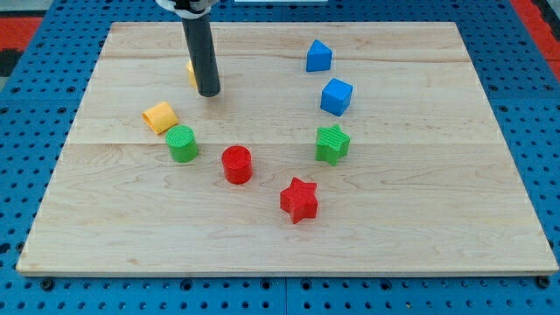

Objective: Push the blue triangle slightly towards the blue cube

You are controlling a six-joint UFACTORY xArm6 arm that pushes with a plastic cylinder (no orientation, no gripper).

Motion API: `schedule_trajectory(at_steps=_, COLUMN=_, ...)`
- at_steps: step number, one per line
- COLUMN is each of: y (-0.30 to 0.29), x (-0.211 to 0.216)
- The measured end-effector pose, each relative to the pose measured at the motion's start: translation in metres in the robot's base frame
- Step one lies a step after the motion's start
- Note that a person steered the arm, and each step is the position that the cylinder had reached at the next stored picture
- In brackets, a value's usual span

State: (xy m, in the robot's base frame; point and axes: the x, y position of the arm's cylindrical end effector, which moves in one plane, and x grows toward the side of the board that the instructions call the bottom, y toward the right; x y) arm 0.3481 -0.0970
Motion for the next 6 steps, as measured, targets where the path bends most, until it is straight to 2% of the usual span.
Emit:
schedule_trajectory(at_steps=1, y=0.031, x=-0.018)
schedule_trajectory(at_steps=2, y=0.004, x=-0.031)
schedule_trajectory(at_steps=3, y=-0.064, x=-0.035)
schedule_trajectory(at_steps=4, y=-0.046, x=-0.032)
schedule_trajectory(at_steps=6, y=0.073, x=-0.113)
